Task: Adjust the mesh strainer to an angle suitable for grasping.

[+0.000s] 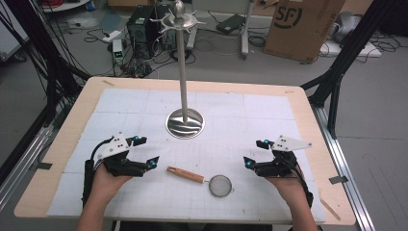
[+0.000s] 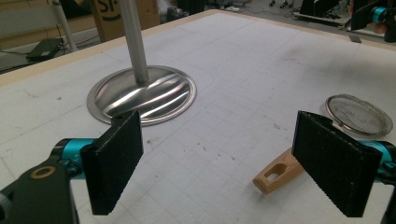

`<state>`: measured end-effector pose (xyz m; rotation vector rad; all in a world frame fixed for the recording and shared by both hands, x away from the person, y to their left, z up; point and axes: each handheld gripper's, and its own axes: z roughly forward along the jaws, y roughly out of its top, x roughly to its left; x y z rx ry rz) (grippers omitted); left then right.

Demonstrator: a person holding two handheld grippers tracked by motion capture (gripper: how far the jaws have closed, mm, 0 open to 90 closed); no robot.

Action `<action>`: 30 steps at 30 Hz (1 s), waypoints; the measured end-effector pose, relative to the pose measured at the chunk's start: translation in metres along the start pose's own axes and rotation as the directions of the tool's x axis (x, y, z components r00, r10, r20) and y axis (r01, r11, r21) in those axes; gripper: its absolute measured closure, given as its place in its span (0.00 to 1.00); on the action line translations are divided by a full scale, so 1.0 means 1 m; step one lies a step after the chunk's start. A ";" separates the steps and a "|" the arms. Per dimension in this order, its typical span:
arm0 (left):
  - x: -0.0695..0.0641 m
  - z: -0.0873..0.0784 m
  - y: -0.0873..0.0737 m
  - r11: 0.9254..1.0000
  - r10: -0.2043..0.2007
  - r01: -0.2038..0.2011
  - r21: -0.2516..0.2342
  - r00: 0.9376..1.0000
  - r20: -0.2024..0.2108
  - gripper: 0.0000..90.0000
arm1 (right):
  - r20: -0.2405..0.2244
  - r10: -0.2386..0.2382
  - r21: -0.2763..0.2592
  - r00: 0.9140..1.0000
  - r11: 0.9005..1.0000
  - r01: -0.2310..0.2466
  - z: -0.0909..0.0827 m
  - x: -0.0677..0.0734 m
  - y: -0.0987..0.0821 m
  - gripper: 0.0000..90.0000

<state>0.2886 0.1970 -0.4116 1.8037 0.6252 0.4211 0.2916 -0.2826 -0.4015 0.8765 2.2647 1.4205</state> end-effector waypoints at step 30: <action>-0.005 -0.009 0.010 0.998 0.021 -0.020 -0.055 0.999 0.029 0.16 | -0.103 -0.071 0.135 0.992 0.987 0.084 0.039 0.036 0.019 0.21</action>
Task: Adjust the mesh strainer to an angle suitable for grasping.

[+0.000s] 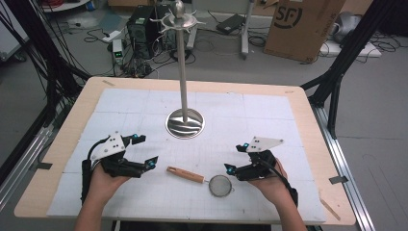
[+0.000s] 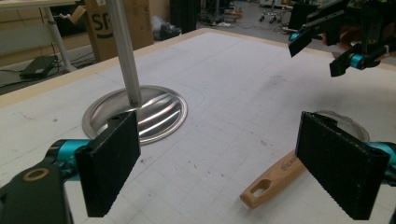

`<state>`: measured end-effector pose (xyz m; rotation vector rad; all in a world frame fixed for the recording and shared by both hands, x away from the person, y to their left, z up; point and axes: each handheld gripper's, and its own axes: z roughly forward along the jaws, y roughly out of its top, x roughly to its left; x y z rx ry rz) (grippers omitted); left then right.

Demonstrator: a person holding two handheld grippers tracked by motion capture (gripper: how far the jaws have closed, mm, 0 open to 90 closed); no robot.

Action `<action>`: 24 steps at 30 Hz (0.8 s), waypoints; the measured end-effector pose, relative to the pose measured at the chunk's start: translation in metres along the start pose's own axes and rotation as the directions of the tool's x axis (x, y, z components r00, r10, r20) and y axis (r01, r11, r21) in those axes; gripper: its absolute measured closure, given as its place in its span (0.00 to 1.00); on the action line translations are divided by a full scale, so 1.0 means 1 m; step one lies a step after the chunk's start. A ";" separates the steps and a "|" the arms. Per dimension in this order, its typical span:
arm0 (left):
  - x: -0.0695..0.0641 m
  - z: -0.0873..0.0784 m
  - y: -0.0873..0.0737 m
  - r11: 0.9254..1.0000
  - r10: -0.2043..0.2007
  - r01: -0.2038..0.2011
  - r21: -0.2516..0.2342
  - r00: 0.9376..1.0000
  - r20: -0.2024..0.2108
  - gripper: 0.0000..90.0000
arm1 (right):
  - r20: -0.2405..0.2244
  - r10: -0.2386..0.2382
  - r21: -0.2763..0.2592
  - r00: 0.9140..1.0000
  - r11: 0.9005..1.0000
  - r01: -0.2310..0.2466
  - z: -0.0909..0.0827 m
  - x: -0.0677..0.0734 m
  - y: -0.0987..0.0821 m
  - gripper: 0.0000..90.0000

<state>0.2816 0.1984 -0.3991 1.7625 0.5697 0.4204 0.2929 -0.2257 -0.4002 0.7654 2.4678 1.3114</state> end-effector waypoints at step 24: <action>-0.002 0.003 -0.001 1.000 0.015 -0.015 0.013 1.000 0.002 0.16 | -0.159 -0.133 0.159 0.978 0.974 0.158 0.059 0.040 0.020 0.45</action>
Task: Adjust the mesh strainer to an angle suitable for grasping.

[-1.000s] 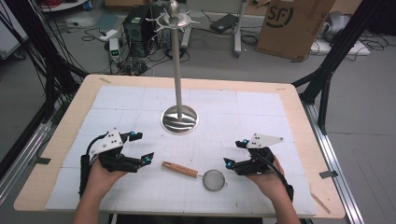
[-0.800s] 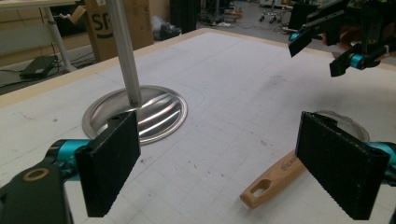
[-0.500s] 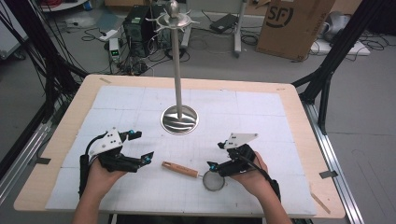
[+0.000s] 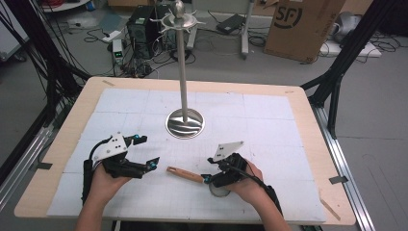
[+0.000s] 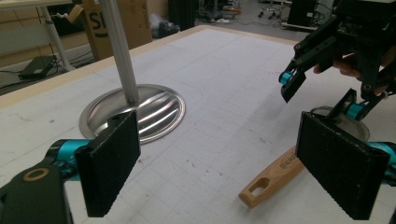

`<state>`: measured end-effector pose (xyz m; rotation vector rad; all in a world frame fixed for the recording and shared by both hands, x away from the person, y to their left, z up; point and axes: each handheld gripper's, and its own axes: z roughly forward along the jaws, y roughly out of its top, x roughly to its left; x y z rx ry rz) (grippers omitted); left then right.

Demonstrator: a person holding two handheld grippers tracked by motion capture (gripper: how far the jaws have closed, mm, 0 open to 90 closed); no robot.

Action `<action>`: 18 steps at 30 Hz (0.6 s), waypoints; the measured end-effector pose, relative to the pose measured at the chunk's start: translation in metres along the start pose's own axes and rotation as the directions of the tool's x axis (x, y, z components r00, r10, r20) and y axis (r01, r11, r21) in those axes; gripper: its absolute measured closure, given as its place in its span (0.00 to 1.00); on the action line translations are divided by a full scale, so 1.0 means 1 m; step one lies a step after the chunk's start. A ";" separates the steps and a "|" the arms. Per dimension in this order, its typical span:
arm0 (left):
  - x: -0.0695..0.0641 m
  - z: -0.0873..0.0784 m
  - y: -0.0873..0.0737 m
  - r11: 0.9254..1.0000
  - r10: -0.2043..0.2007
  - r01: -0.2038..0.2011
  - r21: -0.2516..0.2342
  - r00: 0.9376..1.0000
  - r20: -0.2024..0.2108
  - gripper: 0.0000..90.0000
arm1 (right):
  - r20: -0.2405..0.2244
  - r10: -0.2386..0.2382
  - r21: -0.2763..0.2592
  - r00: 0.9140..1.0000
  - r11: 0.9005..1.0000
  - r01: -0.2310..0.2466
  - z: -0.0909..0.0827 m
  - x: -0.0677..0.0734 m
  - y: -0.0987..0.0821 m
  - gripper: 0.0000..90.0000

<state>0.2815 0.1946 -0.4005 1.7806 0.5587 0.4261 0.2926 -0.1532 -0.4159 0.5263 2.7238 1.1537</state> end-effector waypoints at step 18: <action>-0.001 0.003 -0.001 1.000 0.003 -0.003 0.012 1.000 0.002 0.16 | -0.060 -0.036 0.125 0.998 0.991 0.043 0.031 0.018 0.005 0.71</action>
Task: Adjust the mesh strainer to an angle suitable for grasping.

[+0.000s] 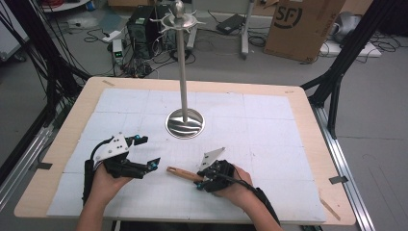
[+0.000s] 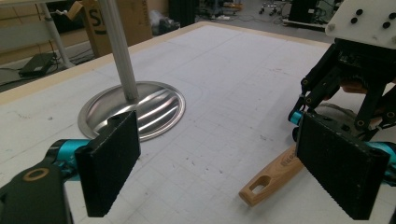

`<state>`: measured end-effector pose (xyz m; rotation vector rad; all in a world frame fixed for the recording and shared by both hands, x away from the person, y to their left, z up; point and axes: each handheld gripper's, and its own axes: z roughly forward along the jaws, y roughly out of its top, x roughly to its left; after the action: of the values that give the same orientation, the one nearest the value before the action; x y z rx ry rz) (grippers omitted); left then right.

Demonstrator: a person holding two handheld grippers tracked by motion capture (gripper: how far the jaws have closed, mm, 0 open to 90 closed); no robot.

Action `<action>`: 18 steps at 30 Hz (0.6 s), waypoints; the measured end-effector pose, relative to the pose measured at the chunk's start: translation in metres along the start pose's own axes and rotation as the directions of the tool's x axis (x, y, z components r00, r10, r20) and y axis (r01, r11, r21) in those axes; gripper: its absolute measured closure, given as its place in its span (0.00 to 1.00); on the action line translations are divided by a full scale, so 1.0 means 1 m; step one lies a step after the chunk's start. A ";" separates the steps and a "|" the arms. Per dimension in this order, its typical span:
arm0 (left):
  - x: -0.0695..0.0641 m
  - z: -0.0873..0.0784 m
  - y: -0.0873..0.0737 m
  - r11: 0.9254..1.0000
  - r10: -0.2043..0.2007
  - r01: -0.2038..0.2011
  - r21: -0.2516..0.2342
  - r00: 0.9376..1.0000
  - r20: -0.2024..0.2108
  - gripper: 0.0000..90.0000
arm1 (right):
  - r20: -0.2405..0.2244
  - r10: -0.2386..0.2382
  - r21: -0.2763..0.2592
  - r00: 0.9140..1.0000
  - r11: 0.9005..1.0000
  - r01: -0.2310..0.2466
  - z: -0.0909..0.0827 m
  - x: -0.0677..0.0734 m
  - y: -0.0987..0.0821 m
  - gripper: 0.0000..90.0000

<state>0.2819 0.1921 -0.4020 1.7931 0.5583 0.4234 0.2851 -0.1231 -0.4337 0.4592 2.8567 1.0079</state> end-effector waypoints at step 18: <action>-0.001 0.000 0.000 1.000 0.002 -0.002 0.006 1.000 -0.001 0.16 | 0.046 0.027 0.021 0.999 0.999 -0.028 -0.009 -0.006 -0.005 0.77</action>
<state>0.2815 0.1916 -0.4020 1.7997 0.5592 0.4246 0.2876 -0.1341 -0.4302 0.5185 2.8309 0.9585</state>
